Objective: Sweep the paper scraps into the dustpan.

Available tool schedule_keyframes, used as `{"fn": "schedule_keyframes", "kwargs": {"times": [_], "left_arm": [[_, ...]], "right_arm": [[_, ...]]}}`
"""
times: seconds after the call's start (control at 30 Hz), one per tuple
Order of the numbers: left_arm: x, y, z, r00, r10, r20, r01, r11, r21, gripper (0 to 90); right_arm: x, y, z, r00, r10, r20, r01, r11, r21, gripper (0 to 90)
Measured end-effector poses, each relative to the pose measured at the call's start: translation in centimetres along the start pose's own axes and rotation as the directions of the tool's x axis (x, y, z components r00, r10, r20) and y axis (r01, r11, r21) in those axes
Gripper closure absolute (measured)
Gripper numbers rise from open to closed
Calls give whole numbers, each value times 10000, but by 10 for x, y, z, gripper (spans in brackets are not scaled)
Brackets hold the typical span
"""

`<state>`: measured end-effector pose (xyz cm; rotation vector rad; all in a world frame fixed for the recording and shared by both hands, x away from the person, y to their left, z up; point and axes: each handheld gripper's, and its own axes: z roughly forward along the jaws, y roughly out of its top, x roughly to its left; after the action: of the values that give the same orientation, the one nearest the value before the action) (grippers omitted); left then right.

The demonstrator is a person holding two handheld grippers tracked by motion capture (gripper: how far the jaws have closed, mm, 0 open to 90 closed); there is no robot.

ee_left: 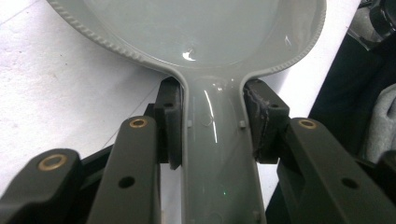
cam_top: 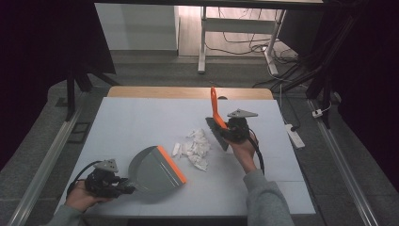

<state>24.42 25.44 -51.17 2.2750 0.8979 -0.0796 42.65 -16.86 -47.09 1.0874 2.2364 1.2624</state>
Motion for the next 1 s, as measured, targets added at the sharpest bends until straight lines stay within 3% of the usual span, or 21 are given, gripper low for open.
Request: {"fn": "schedule_keyframes", "kwargs": {"times": [0.3,0.63,1.0], "left_arm": [[1,4,1,9999,82,106,-81,10000,-39,610],[6,13,7,9998,39,172,-43,9996,286,610],[8,16,11,9999,-147,49,144,9987,480,611]], "right_arm": [[-7,11,17,9997,8,238,-18,9991,416,702],[-10,24,38,9993,10,369,-41,9964,848,702],[-6,27,61,9989,-207,418,143,9889,1481,703]]}}
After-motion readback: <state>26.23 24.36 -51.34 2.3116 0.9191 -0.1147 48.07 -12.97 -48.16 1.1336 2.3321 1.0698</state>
